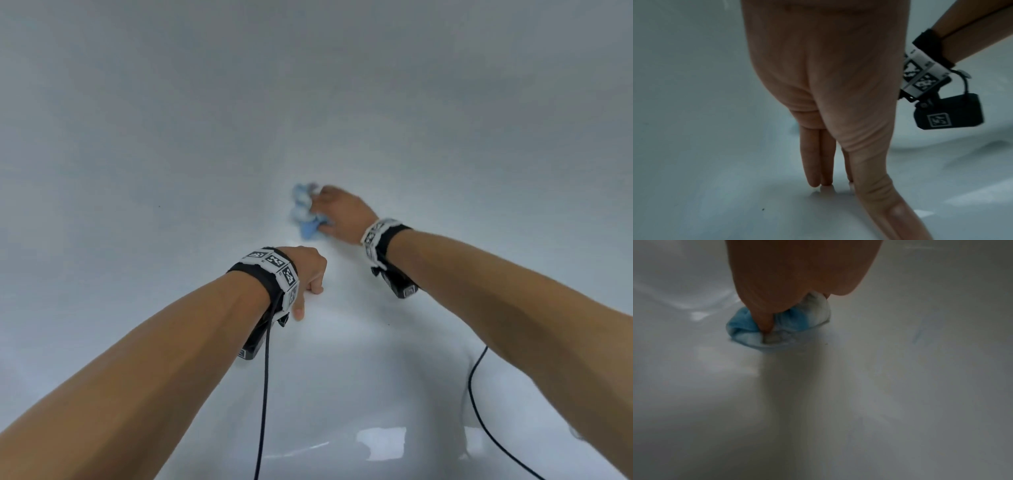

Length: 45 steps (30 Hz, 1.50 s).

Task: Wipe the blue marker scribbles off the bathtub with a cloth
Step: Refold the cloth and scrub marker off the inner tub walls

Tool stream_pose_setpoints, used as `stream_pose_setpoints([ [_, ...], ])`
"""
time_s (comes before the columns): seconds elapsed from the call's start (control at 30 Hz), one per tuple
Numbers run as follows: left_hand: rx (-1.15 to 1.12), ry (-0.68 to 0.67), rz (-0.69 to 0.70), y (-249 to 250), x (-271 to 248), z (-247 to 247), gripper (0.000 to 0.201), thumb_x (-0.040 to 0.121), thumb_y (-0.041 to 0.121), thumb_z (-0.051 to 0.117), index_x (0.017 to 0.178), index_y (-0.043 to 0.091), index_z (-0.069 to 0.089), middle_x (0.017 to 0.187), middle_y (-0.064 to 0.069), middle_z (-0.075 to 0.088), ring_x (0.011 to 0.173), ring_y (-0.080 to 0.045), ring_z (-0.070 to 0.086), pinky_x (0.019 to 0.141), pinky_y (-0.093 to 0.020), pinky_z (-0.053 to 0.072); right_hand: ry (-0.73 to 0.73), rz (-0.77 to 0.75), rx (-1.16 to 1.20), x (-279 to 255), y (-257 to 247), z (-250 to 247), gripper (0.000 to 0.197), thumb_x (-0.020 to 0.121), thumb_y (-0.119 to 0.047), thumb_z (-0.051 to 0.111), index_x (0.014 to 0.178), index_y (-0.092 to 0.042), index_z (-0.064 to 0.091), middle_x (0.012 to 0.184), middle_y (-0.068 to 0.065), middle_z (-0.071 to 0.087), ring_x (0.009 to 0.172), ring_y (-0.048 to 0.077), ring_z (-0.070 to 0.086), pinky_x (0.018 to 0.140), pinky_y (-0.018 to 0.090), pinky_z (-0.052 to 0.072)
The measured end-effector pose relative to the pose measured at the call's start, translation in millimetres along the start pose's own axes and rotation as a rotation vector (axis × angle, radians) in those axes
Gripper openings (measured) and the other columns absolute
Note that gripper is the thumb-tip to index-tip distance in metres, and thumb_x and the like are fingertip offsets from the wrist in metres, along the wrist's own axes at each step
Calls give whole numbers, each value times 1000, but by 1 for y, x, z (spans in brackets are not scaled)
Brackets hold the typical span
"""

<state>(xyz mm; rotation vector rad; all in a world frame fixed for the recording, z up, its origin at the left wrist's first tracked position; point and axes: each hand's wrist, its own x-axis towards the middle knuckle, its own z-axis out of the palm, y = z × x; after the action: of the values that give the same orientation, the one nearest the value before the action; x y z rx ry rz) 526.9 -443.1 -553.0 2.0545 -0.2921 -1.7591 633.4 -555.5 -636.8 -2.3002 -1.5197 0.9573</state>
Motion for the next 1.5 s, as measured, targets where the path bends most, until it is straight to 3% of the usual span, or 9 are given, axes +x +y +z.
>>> stream_pose_setpoints([
  [0.17, -35, 28, -40, 0, -2, 0, 48, 60, 30, 95, 99, 16, 70, 86, -2, 69, 92, -33, 69, 83, -35, 57, -122, -286, -239, 15, 7, -27, 40, 92, -29, 63, 130, -18, 59, 118, 9, 61, 105, 32, 54, 80, 39, 52],
  [0.3, -40, 20, 10, -7, 1, 2, 73, 59, 35, 95, 125, 19, 68, 108, -2, 73, 101, -23, 69, 94, -35, 55, 354, 290, -75, 63, 60, -80, 48, 89, -10, 52, 137, 0, 51, 134, 23, 53, 123, 40, 51, 102, 43, 43],
  [0.4, -43, 40, 51, -12, 3, 5, 76, 57, 37, 95, 126, 21, 68, 112, 2, 73, 102, -18, 69, 93, -32, 55, 532, 505, 171, 86, 72, -88, 40, 85, -6, 50, 124, 0, 59, 126, 19, 61, 117, 34, 58, 97, 34, 42],
  [0.63, -68, 64, 59, -11, -8, 5, 75, 58, 36, 95, 126, 17, 69, 112, 1, 73, 100, -15, 69, 93, -30, 55, 139, 173, 286, 58, -22, -12, 39, 89, -16, 62, 127, -12, 64, 130, 9, 65, 120, 30, 61, 102, 29, 43],
  [0.8, -81, 67, 59, -6, -18, 7, 70, 66, 34, 91, 129, 19, 66, 115, 3, 70, 97, -14, 66, 91, -26, 53, -223, 21, 121, 20, -13, -4, 40, 91, -14, 60, 131, -12, 62, 134, 10, 60, 123, 30, 57, 104, 38, 47],
  [1.03, -44, 27, 67, -8, -11, 3, 68, 70, 32, 89, 131, 16, 64, 110, -1, 67, 103, -20, 65, 89, -26, 51, 457, 343, 150, 48, 94, -90, 60, 85, -7, 52, 144, -15, 48, 146, 13, 52, 131, 36, 51, 110, 36, 39],
  [1.17, -46, 31, 78, -10, -11, 3, 69, 72, 32, 88, 134, 17, 62, 117, 0, 69, 106, -18, 65, 83, -18, 45, 391, 454, 111, 57, 91, -82, 61, 91, -6, 48, 151, -18, 44, 156, 11, 42, 142, 32, 39, 116, 32, 28],
  [1.33, 37, -20, 51, 0, -19, -3, 63, 74, 33, 87, 129, 13, 64, 93, 1, 67, 80, -19, 60, 67, -18, 41, 171, 178, 150, 46, 14, -29, 49, 98, -33, 36, 138, -22, 60, 140, 7, 60, 130, 27, 54, 108, 31, 38],
  [1.5, 273, -19, -18, 14, -54, 4, 65, 93, 52, 60, 147, 19, 46, 135, -6, 57, 120, -27, 56, 97, -35, 46, -162, 173, 212, 23, -23, -34, 34, 91, -9, 57, 120, -18, 72, 116, 8, 70, 108, 27, 65, 95, 35, 51],
])
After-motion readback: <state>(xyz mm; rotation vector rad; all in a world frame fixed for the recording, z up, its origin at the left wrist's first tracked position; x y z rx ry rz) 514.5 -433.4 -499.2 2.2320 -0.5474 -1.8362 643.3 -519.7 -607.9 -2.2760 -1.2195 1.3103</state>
